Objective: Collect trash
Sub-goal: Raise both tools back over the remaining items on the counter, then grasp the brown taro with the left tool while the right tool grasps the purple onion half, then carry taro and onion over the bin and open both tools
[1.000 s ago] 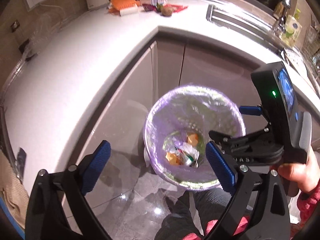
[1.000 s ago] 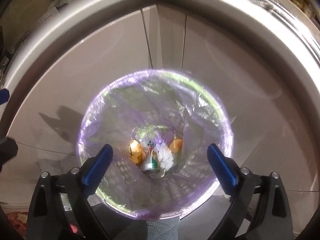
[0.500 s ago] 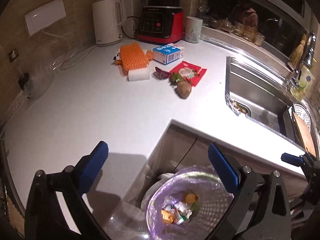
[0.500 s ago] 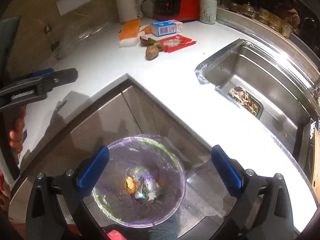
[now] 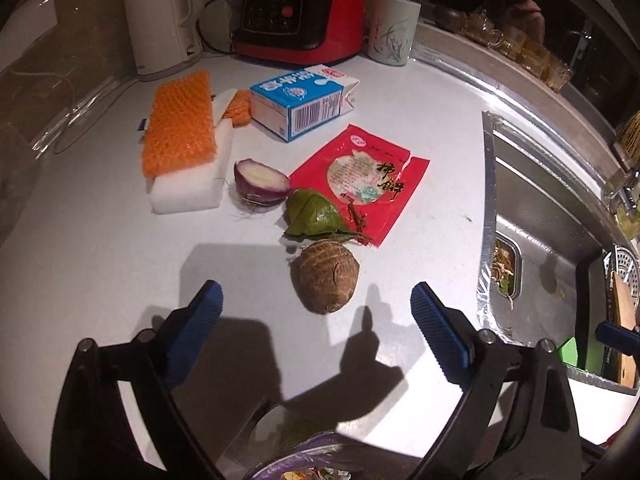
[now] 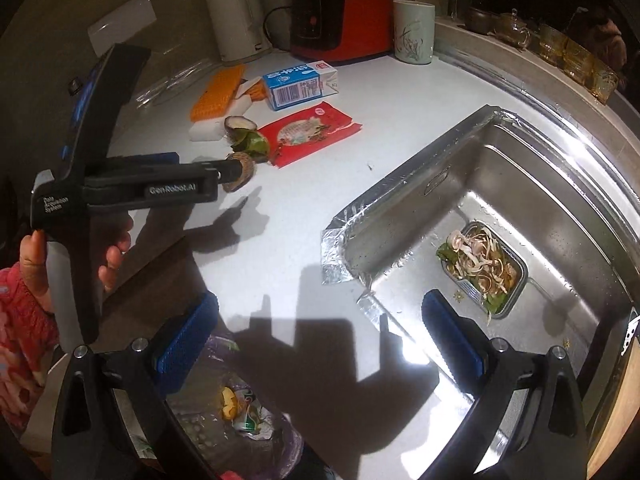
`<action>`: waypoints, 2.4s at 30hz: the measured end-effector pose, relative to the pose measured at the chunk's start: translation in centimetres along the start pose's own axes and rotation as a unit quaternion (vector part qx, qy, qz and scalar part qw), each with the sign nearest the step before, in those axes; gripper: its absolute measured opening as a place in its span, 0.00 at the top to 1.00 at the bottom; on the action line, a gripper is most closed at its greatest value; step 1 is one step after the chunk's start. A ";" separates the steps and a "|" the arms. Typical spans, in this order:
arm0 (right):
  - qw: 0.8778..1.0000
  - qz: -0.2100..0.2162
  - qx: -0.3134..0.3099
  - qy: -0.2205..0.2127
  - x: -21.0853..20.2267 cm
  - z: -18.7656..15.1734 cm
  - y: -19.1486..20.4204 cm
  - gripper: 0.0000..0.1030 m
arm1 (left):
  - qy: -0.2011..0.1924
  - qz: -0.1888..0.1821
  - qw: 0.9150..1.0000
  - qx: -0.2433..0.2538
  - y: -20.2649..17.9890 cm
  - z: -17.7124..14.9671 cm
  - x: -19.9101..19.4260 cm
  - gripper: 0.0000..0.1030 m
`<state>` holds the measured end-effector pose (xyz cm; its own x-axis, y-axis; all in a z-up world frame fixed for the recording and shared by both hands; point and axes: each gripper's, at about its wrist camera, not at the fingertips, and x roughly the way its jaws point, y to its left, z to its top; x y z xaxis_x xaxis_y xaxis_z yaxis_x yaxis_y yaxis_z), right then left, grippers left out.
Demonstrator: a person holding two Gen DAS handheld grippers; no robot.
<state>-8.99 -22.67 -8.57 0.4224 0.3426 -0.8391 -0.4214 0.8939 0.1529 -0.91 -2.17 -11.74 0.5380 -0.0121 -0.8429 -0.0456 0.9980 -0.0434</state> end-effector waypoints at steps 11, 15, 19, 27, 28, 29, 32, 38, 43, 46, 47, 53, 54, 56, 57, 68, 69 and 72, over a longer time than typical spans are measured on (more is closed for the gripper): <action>0.999 0.038 -0.002 0.007 3.0 3.2 -2.4 0.02 | 0.020 -0.004 1.000 -0.002 -0.1 0.2 2.1 0.66; 0.997 0.058 -0.051 -0.015 4.4 6.6 -1.1 0.02 | 0.010 -0.008 1.000 -0.014 0.7 -0.1 0.6 0.66; 0.990 0.088 -0.103 -0.032 6.6 11.2 1.7 0.02 | -0.010 -0.001 0.999 -0.031 2.3 -0.7 -2.0 0.66; 0.970 0.094 -0.224 -0.002 13.1 17.0 10.0 0.08 | -0.037 0.020 0.995 -0.094 6.2 -2.5 -6.3 0.66; 0.967 0.086 -0.240 0.008 14.1 17.2 10.8 0.10 | -0.038 0.021 0.994 -0.101 6.5 -2.7 -6.5 0.66; 0.964 0.078 -0.255 0.020 15.1 17.4 11.5 0.12 | -0.038 0.022 0.993 -0.107 6.8 -2.9 -6.7 0.66; 0.957 0.063 -0.277 0.053 17.7 17.5 12.4 0.19 | -0.036 0.026 0.991 -0.124 7.8 -3.5 -7.0 0.66; 0.959 0.085 -0.258 0.079 18.7 18.2 11.6 0.59 | -0.036 0.032 0.988 -0.144 9.2 -4.8 -7.6 0.66; 0.961 0.092 -0.251 0.074 18.0 18.1 11.5 0.67 | -0.036 0.028 0.987 -0.155 10.0 -5.3 -8.2 0.66; 0.964 0.101 -0.237 0.062 17.0 18.6 11.7 0.79 | -0.041 0.025 0.988 -0.150 10.1 -5.5 -8.8 0.66; 0.965 0.107 -0.232 0.057 16.4 18.6 11.6 0.79 | -0.042 0.024 0.988 -0.147 10.0 -5.6 -9.1 0.66; 0.969 0.100 -0.226 0.030 13.5 17.9 11.7 0.81 | -0.051 0.015 0.990 -0.131 9.3 -5.7 -10.4 0.66; 0.970 0.100 -0.222 0.026 12.9 17.7 11.7 0.81 | -0.053 0.012 0.990 -0.130 9.2 -5.9 -10.6 0.66; 0.970 0.103 -0.218 0.012 10.8 16.8 11.8 0.81 | -0.052 0.006 0.990 -0.128 9.0 -6.1 -11.1 0.66; 0.971 0.106 -0.214 0.005 9.6 16.3 11.8 0.81 | -0.054 0.002 0.991 -0.122 8.9 -6.3 -11.5 0.66; 0.984 0.117 -0.132 0.021 -0.2 -1.4 12.0 0.81 | -0.049 -0.047 0.996 -0.053 6.2 -13.2 -16.1 0.66; 0.986 0.116 -0.118 0.032 -0.1 -3.3 12.1 0.81 | -0.045 -0.052 0.997 -0.047 6.0 -14.1 -16.3 0.66; 0.989 0.099 -0.083 0.065 1.4 -8.8 12.6 0.81 | -0.025 -0.070 0.997 -0.031 5.4 -17.0 -16.7 0.66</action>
<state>-20.72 -13.49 -12.39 0.2158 0.4572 -0.8628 -0.6160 0.7493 0.2430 -24.49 2.38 -7.03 0.5845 -0.1472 -0.7979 -0.0173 0.9809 -0.1936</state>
